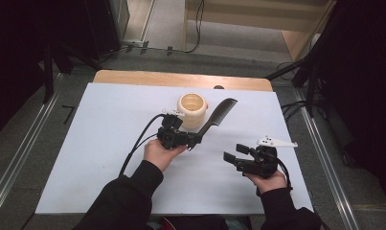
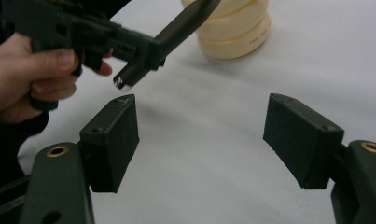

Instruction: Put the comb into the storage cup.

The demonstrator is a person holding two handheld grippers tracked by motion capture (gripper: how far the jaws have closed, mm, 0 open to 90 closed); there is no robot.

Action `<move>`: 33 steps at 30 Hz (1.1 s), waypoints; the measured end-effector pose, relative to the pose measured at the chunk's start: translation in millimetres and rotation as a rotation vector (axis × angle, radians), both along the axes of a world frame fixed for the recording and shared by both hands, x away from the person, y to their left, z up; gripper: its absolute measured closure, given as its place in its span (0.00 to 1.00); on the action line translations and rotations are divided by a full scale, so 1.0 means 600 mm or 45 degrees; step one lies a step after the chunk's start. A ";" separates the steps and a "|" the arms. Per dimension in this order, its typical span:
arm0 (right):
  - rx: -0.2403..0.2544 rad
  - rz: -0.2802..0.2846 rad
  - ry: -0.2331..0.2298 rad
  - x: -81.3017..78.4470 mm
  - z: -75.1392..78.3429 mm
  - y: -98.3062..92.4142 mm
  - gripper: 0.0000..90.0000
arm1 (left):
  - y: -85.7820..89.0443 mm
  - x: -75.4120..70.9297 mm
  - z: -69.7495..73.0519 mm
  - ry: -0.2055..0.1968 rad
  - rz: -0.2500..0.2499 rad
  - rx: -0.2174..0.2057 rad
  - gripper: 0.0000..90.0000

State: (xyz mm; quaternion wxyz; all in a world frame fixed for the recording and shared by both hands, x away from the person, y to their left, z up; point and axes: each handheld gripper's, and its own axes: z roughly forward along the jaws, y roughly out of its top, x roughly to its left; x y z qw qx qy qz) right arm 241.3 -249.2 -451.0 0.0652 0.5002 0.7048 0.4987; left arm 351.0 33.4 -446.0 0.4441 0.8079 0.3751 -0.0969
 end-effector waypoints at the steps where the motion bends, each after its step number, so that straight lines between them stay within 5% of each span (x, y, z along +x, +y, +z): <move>1: 0.015 -0.030 -0.009 0.003 0.001 -0.003 0.27 | -0.006 -0.001 -0.004 0.006 -0.004 -0.005 0.81; 6: 0.084 -0.099 0.017 0.012 -0.001 -0.011 0.28 | -0.021 -0.005 -0.013 0.000 -0.005 -0.004 0.81; 23: 0.135 -0.184 -0.004 0.040 -0.006 0.002 0.29 | -0.048 -0.023 -0.026 -0.046 0.003 -0.022 0.81; 33: 0.195 -0.214 0.064 0.059 -0.016 0.013 0.35 | -0.064 -0.034 -0.032 -0.045 -0.008 -0.050 0.81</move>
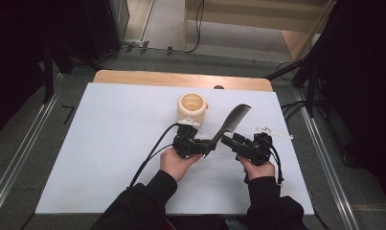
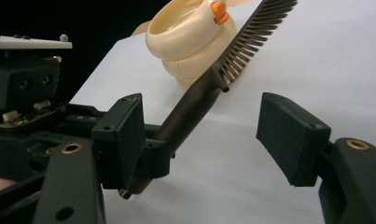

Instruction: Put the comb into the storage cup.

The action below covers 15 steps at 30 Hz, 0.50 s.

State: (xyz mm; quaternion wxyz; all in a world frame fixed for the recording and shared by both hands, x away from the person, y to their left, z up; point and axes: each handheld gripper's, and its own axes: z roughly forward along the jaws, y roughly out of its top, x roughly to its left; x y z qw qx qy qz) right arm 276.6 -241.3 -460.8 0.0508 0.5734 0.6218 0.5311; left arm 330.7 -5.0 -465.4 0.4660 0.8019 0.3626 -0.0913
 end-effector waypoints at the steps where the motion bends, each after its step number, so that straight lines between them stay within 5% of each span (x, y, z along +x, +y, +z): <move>1: 0.001 -0.004 0.007 0.003 -0.001 0.003 0.36 | -0.003 -0.002 -0.001 -0.009 -0.002 -0.002 0.81; 6: -0.003 -0.011 0.045 0.011 -0.004 0.010 0.41 | -0.007 -0.006 0.000 -0.018 -0.005 -0.012 0.81; 15: 0.040 -0.047 0.155 0.024 -0.001 0.026 0.64 | -0.011 -0.013 -0.001 -0.024 -0.006 -0.041 0.81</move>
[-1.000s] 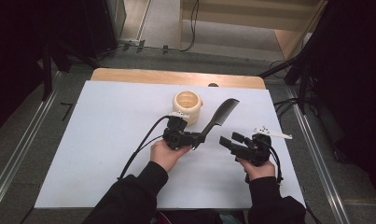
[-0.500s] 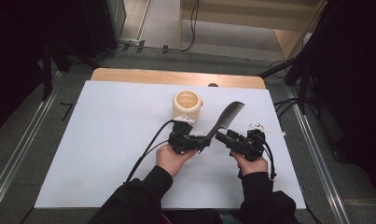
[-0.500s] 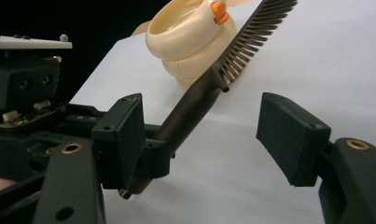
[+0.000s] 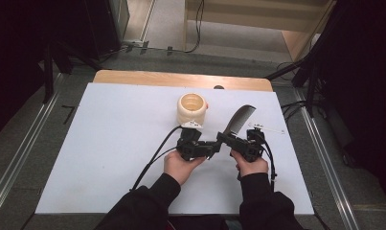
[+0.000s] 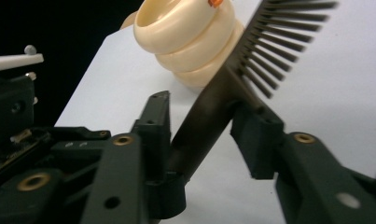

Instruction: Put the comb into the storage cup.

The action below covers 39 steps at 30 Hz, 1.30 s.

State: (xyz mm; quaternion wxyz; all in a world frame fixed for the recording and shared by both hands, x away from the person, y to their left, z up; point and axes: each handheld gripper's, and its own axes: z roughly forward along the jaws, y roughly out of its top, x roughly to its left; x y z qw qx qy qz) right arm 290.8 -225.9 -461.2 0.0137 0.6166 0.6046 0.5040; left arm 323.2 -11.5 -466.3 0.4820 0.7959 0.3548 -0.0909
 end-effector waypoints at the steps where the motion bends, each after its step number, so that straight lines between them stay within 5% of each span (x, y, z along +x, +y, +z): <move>1: 0.013 -0.002 0.004 0.001 0.000 -0.001 0.65 | 0.000 0.000 0.000 0.000 0.000 0.000 0.81; 11: 0.131 -0.019 0.071 0.003 0.004 -0.010 0.74 | -0.001 0.001 -0.002 0.004 -0.013 -0.024 0.80; 21: 0.148 -0.012 0.066 0.002 0.009 -0.012 0.77 | -0.003 0.003 0.000 -0.010 -0.029 -0.026 0.79; 26: 0.109 -0.009 0.044 0.001 0.013 -0.011 0.78 | 0.004 0.006 0.005 0.011 -0.042 -0.033 0.72; 39: 0.011 -0.012 0.006 0.002 0.016 -0.011 0.78 | 0.028 0.007 0.017 0.066 -0.130 0.069 0.48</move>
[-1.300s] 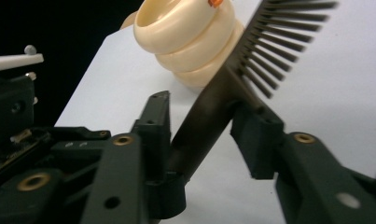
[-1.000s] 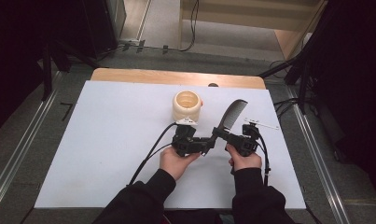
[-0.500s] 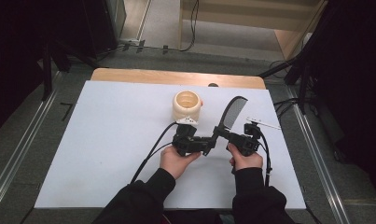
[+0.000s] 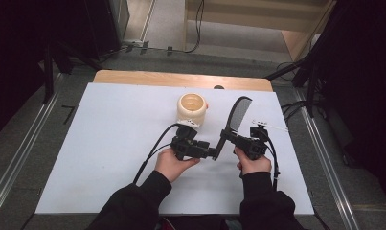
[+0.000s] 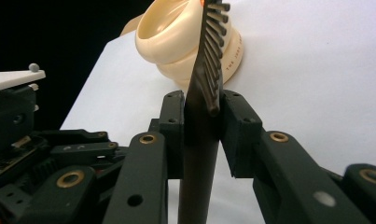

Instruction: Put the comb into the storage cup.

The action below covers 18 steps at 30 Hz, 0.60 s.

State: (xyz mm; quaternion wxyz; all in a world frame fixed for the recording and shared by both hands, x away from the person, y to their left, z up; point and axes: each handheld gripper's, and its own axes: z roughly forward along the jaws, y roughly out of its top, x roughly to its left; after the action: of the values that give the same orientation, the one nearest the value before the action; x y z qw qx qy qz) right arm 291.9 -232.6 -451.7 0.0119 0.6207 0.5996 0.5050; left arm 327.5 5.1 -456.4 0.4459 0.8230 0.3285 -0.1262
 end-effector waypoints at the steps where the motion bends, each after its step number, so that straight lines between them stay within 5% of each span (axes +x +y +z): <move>1: -0.012 0.002 -0.005 0.000 0.000 -0.001 0.78 | 0.002 0.000 0.000 0.005 -0.006 0.004 0.45; 18: -0.074 0.010 -0.026 0.003 0.000 -0.005 0.78 | 0.066 0.005 -0.007 0.040 -0.026 0.105 0.38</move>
State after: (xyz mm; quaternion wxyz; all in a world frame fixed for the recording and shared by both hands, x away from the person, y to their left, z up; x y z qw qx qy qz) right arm 293.6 -235.3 -451.6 0.0341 0.6127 0.6163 0.4936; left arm 330.2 44.5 -460.8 0.4051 0.8419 0.3320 -0.1299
